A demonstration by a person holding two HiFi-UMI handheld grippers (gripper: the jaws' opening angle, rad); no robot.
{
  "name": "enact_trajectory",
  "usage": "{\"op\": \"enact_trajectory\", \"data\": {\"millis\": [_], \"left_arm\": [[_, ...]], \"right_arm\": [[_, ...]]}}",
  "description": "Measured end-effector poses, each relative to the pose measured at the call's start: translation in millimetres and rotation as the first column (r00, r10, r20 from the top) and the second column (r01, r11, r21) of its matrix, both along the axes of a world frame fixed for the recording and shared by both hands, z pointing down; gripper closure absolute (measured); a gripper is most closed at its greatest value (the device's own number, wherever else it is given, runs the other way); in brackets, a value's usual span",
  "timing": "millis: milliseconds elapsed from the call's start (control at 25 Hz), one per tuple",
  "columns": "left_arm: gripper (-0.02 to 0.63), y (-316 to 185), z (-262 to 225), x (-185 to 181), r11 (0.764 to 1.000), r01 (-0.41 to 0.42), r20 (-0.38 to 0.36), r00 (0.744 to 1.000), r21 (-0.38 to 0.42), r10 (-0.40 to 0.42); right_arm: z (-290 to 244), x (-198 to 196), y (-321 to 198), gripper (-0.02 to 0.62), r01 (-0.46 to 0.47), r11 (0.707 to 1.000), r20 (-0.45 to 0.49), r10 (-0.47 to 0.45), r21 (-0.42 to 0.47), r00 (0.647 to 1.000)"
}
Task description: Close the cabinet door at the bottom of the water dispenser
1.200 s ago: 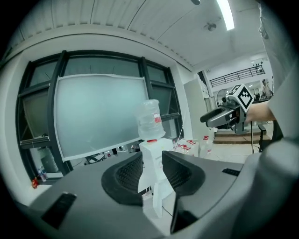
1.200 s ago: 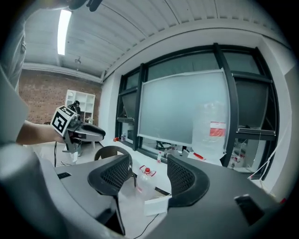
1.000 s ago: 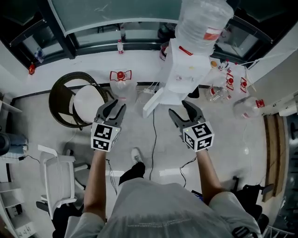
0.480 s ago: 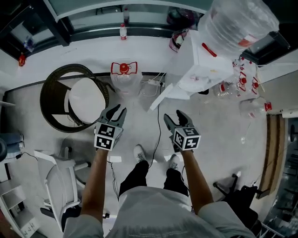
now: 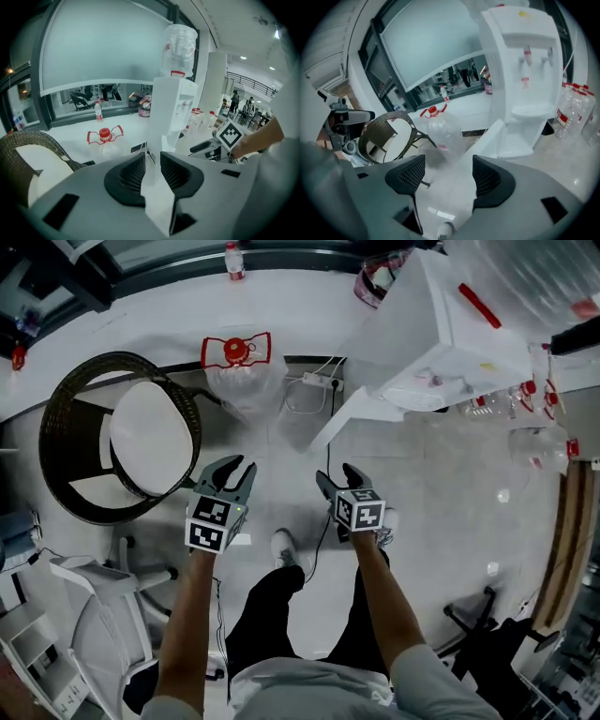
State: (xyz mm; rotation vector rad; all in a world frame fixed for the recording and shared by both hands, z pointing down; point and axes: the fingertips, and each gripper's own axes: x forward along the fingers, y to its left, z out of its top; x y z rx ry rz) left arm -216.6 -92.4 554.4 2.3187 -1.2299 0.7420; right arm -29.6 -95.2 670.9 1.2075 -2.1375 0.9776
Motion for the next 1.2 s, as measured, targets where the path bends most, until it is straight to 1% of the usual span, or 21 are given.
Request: {"op": "enact_trajectory", "data": {"millis": [160,240,320,400,480,520,600,720,840,920,1040,1120,1200], "left_arm": [[0.492,-15.1,70.7,3.2,0.998,0.041,-0.01,0.999,-0.038,-0.042],[0.494,-16.2,94.7,2.6,0.998,0.051,-0.018,0.998,-0.041,-0.052],[0.502,-14.6,115.0,0.0,0.997,0.053,-0.02,0.998,-0.049,-0.055],[0.506,-12.1,131.5,-3.7,0.997,0.049,-0.011,0.999,-0.064,-0.05],[0.508,-8.4,143.5,-6.1,0.996,0.04,0.001,0.999,-0.081,-0.04],[0.508,-6.5,147.9,-6.7,0.995,0.038,0.007,0.999,-0.09,-0.037],[0.509,-3.6,153.8,-8.3,0.993,0.041,0.018,0.999,-0.108,-0.04],[0.511,-6.5,155.2,-4.9,0.99,0.054,0.022,0.998,-0.127,-0.052],[0.511,-5.7,151.3,15.5,0.99,0.031,0.02,0.999,-0.141,-0.029],[0.511,-8.7,148.5,34.1,0.99,0.007,0.024,1.0,-0.139,-0.004],[0.511,-14.5,144.2,73.6,0.991,-0.04,0.011,0.999,-0.13,0.041],[0.511,-15.9,142.5,101.6,0.988,-0.086,0.021,0.996,-0.126,0.089],[0.511,-16.2,141.5,132.8,0.984,-0.133,0.026,0.99,-0.116,0.137]], "right_arm": [[80.1,-8.6,-19.6,0.267,-0.122,0.991,0.055,0.125,-0.061,0.991],[109.9,-16.1,-29.0,0.258,-0.194,0.977,0.095,0.202,-0.086,0.975],[129.9,-21.5,-41.2,0.258,-0.253,0.964,0.107,0.261,-0.085,0.959],[146.3,-25.5,-51.9,0.258,-0.286,0.955,0.085,0.292,-0.08,0.953],[157.8,-24.7,-57.7,0.261,-0.304,0.95,0.031,0.307,-0.067,0.951],[160.9,-22.2,-59.0,0.275,-0.311,0.949,0.001,0.311,-0.06,0.95],[163.7,-18.8,-59.1,0.334,-0.319,0.946,-0.029,0.318,-0.061,0.948],[163.1,-17.2,-58.4,0.34,-0.322,0.943,0.002,0.323,-0.084,0.946],[163.0,-4.1,-45.6,0.345,-0.3,0.948,0.009,0.303,-0.102,0.953],[162.4,7.6,-37.2,0.351,-0.265,0.96,-0.007,0.265,-0.089,0.964],[158.6,33.7,-24.9,0.354,-0.185,0.982,-0.053,0.183,-0.039,0.982],[157.3,52.4,-15.5,0.36,-0.14,0.99,-0.078,0.139,-0.016,0.987],[156.3,76.1,-6.3,0.36,-0.115,0.993,-0.109,0.114,0.002,0.988]]}}
